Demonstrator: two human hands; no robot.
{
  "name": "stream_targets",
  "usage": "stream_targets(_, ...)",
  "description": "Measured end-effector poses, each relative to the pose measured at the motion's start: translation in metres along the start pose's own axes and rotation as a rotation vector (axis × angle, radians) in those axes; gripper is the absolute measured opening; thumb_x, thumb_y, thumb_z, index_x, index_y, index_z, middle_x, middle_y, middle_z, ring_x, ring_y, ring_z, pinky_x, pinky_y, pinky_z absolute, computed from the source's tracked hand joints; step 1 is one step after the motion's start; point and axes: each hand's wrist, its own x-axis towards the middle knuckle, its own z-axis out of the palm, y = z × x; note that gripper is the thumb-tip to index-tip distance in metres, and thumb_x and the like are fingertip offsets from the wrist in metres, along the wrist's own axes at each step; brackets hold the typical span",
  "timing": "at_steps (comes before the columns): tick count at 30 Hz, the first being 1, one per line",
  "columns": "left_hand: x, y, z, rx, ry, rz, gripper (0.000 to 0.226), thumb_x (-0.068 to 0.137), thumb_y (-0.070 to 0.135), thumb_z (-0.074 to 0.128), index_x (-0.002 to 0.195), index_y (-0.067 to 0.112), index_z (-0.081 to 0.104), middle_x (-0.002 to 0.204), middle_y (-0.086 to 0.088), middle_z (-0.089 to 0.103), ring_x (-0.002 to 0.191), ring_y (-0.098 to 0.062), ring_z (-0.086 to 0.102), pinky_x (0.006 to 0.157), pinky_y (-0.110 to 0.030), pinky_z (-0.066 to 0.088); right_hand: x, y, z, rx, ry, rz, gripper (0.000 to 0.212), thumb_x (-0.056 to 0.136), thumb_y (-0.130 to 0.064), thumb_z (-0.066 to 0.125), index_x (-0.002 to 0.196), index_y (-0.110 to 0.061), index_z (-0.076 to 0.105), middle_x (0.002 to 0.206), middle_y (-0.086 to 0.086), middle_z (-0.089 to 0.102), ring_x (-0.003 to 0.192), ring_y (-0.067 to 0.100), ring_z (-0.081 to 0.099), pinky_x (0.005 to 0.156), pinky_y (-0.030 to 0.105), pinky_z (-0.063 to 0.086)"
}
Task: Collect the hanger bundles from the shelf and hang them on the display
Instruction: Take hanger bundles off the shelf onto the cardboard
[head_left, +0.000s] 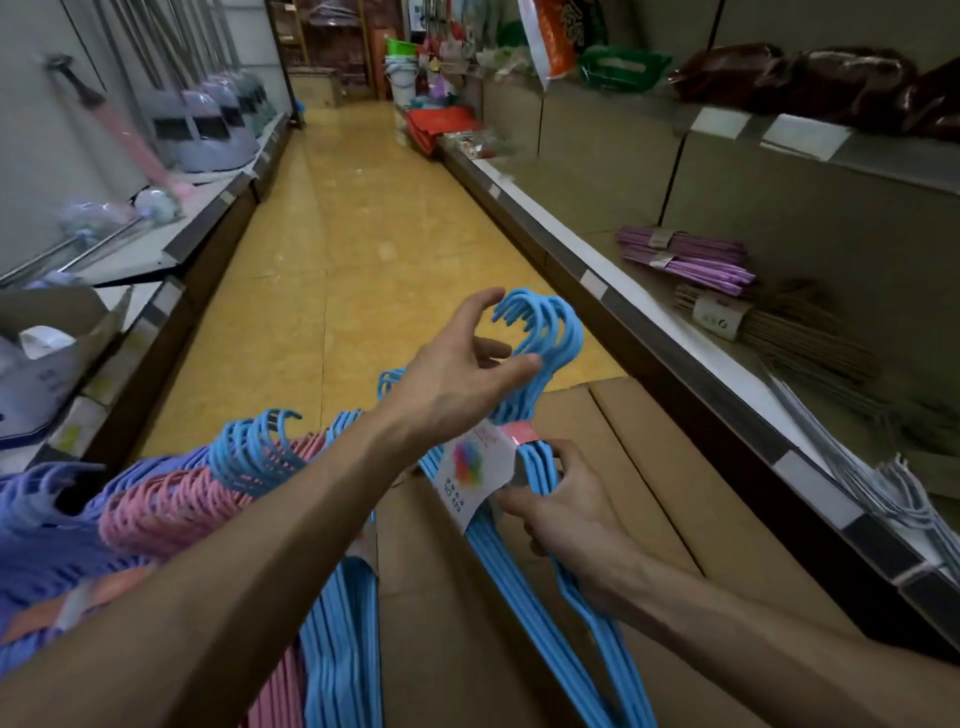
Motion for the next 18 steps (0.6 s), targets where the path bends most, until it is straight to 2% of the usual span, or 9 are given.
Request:
stream_targets(2,0.003,0.001,0.003,-0.018,-0.001,-0.002,0.077,0.088,0.04,0.071,0.15,0.043,0.026,0.118,0.006,0.069,0.107,-0.008,0.066,0.09,-0.029,0.052,0.0,0.005,0.007,-0.058,0.02,-0.03,0.051,0.074,-0.027,0.081,0.114,-0.035,0.051,0.092,-0.007,0.067,0.074,0.006,0.063,0.059,0.029,0.052)
stream_targets(4,0.006,0.002,0.004,-0.038,0.032,-0.001,0.079,0.086,0.041,0.073,0.15,0.045,0.026,0.119,0.002,0.068,0.106,-0.01,0.066,0.085,-0.023,0.051,0.0,0.009,0.012,-0.11,0.006,-0.041,0.056,0.068,-0.037,0.083,0.114,-0.037,0.05,0.099,-0.007,0.068,0.088,0.012,0.067,0.074,0.04,0.059)
stream_targets(6,0.007,0.002,0.004,-0.07,0.089,-0.007,0.077,0.085,0.041,0.074,0.149,0.041,0.031,0.116,-0.002,0.068,0.101,-0.01,0.068,0.079,-0.017,0.052,0.0,0.011,0.015,-0.134,-0.021,-0.038,0.058,0.067,-0.034,0.083,0.114,-0.037,0.048,0.101,-0.007,0.067,0.091,0.013,0.068,0.079,0.043,0.06)
stream_targets(9,0.007,0.0,0.0,-0.14,0.181,-0.047,0.062,0.086,0.035,0.075,0.141,0.032,0.046,0.098,-0.005,0.073,0.087,-0.009,0.071,0.064,-0.009,0.051,0.0,0.011,0.014,-0.164,-0.067,-0.054,0.063,0.066,-0.031,0.085,0.117,-0.034,0.048,0.101,-0.005,0.067,0.09,0.012,0.068,0.08,0.042,0.06)
stream_targets(12,0.006,-0.003,-0.009,-0.21,0.271,-0.078,0.052,0.083,0.033,0.078,0.13,0.032,0.056,0.092,-0.007,0.073,0.086,-0.014,0.073,0.078,-0.023,0.058,0.001,0.007,0.007,-0.138,-0.175,0.001,0.076,0.06,-0.035,0.091,0.12,-0.037,0.045,0.101,-0.001,0.072,0.086,0.016,0.073,0.077,0.044,0.062)
stream_targets(15,0.004,-0.008,-0.018,-0.255,0.296,-0.115,0.049,0.079,0.033,0.081,0.124,0.031,0.061,0.1,-0.008,0.073,0.087,-0.017,0.075,0.089,-0.036,0.058,0.003,0.006,0.001,-0.015,-0.241,0.132,0.082,0.053,-0.039,0.096,0.116,-0.038,0.043,0.101,0.006,0.075,0.082,0.023,0.076,0.075,0.048,0.062)
stream_targets(18,0.0,-0.018,-0.025,-0.273,0.305,-0.179,0.049,0.064,0.047,0.084,0.11,0.037,0.07,0.109,-0.009,0.073,0.097,-0.018,0.073,0.096,-0.043,0.054,0.004,0.01,-0.002,0.036,-0.253,0.285,0.07,0.064,-0.033,0.093,0.119,-0.022,0.052,0.102,0.009,0.074,0.079,0.022,0.075,0.064,0.033,0.059)
